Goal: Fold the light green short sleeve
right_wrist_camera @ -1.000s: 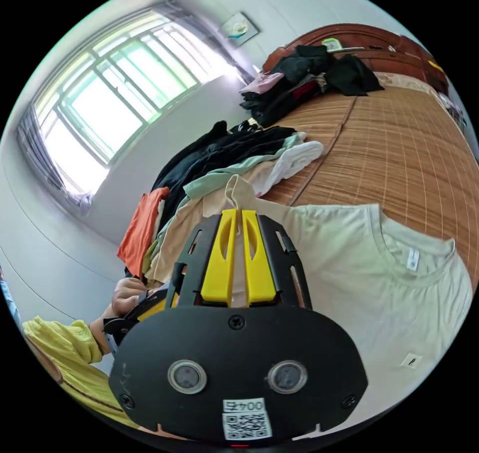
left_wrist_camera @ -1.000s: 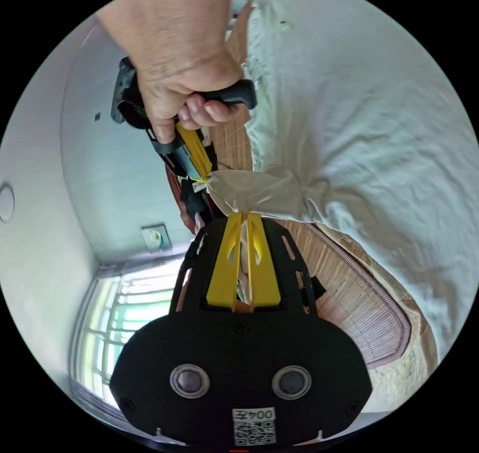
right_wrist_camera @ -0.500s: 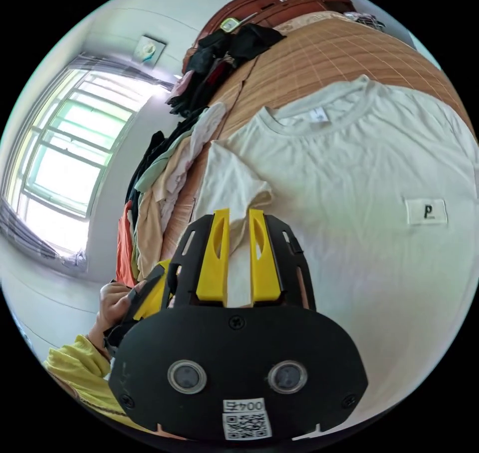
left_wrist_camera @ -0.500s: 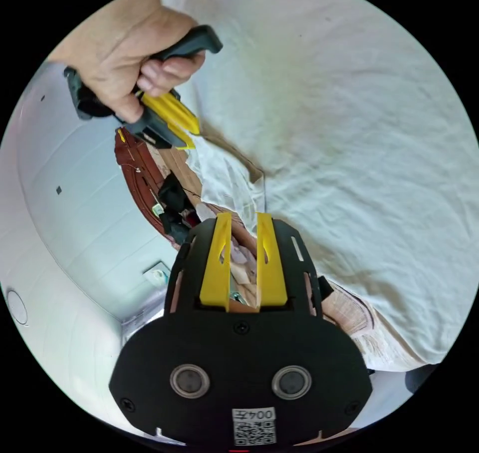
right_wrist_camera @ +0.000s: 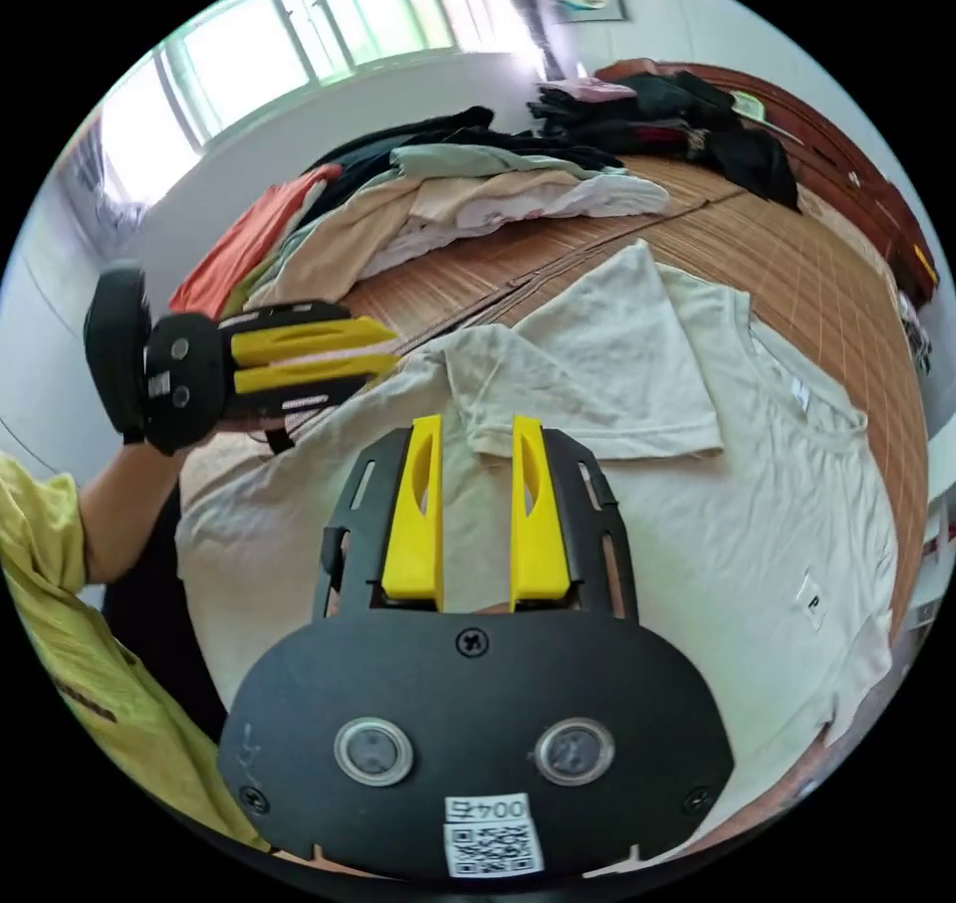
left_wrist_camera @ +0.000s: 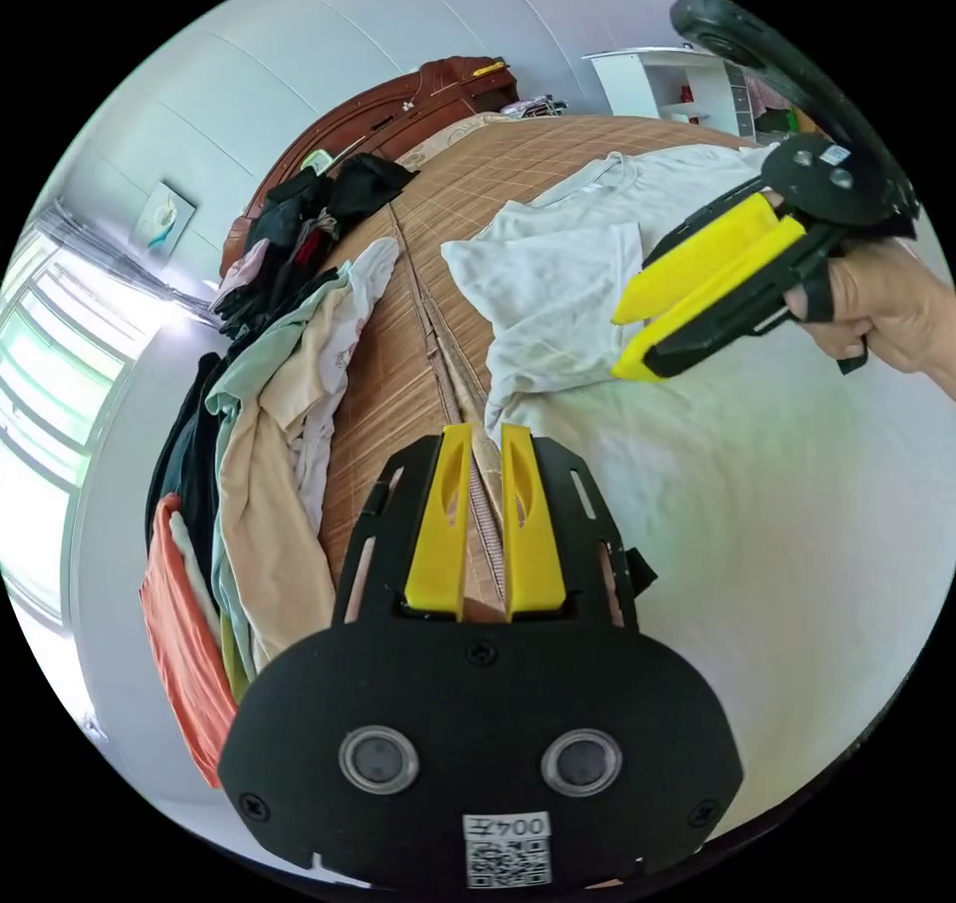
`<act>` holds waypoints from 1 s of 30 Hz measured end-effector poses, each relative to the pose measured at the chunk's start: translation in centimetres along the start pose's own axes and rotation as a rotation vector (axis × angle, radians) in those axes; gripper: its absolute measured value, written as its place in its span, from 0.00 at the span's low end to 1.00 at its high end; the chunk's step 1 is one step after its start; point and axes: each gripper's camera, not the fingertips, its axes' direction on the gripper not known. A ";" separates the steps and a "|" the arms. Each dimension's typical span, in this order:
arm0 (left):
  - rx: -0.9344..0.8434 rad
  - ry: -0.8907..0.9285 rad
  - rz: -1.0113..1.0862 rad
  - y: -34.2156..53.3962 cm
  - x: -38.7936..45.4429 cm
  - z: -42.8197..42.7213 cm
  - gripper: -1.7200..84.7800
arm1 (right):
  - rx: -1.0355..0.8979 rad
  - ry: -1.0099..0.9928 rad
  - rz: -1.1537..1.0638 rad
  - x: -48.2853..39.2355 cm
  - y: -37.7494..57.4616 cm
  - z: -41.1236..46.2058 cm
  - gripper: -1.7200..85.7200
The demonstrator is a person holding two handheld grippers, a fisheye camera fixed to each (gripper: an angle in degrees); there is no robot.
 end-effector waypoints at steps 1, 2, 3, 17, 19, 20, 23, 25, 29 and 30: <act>0.003 0.002 -0.001 0.0 -0.1 0.2 0.04 | -0.012 0.037 -0.028 -0.6 -0.3 0.5 0.15; 0.006 0.020 -0.008 0.1 -0.5 0.6 0.04 | -0.019 0.053 -0.043 -0.9 -0.5 0.8 0.15; 0.007 0.035 -0.013 0.2 -0.7 0.8 0.04 | -0.033 0.078 -0.071 -1.3 -0.8 1.3 0.15; -0.032 -0.165 0.257 1.1 3.2 4.5 0.04 | -0.170 0.267 -0.327 -4.6 -3.2 4.0 0.05; -0.028 -0.179 0.304 1.4 3.2 4.3 0.04 | -0.148 0.285 -0.322 -4.3 -3.1 3.8 0.06; -0.033 -0.180 0.307 1.6 2.7 4.2 0.04 | -0.158 0.282 -0.316 -4.0 -3.3 3.7 0.07; -0.018 -0.143 0.234 2.4 0.5 3.6 0.04 | -0.128 0.229 -0.264 -1.9 -3.7 1.5 0.11; 0.022 -0.157 0.163 2.6 -0.6 2.9 0.04 | -0.043 0.170 -0.161 1.3 -4.6 -1.1 0.11; 0.122 -0.220 0.162 1.9 1.0 2.1 0.03 | 0.056 -0.013 0.112 9.7 -9.5 -2.9 0.13; 0.098 -0.238 0.214 1.6 2.4 2.8 0.03 | 0.065 -0.080 0.216 12.8 -11.7 -2.5 0.14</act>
